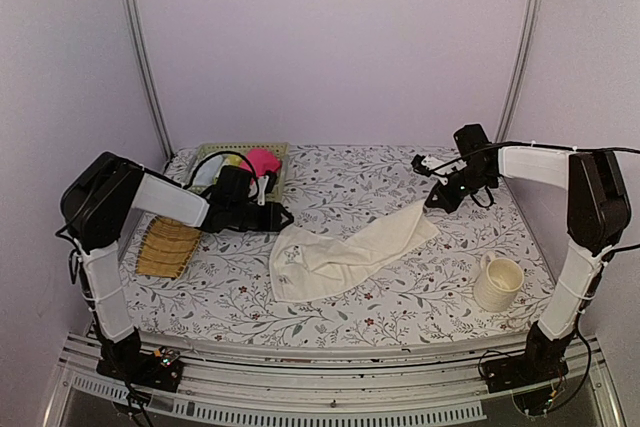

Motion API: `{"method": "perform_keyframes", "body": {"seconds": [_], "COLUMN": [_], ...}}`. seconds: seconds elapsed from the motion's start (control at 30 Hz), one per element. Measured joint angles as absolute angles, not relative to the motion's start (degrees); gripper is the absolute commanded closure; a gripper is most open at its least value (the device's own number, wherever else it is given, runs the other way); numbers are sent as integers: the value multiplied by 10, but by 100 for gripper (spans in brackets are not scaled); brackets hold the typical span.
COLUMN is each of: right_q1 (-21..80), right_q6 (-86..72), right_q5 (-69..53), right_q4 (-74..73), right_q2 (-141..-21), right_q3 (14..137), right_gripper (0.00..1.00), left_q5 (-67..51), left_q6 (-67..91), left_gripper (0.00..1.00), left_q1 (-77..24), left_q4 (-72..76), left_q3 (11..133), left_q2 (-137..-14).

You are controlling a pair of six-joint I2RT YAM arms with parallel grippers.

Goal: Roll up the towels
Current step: Pick up the towel from the center of the board.

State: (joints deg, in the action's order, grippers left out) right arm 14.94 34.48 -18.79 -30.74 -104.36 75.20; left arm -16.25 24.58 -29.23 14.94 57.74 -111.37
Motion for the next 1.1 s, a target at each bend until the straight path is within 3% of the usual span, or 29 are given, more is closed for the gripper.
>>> {"method": "perform_keyframes", "body": {"seconds": [0.13,0.53,0.83,1.1], "right_q1": [149,149,148,101], "right_q6": [345,345,338,310], "right_q5": [-188,-186,-185,-190], "right_q4": [-307,-303,-308,-394], "right_q2": [-1044,-1044,-1054,-1105], "right_q3": [752,748,754,959], "right_gripper": [96,96,97,97], "left_q5": [-149,-177,-182,-112], "left_q6": [237,227,221,174], "left_gripper": [64,99,100,100], "left_q1": [-292,-292,-292,-286], "left_q4": [150,165,190,187], "left_q3": [586,622,572,517], "left_q2": [-1136,-1192,-1156,-890]}}
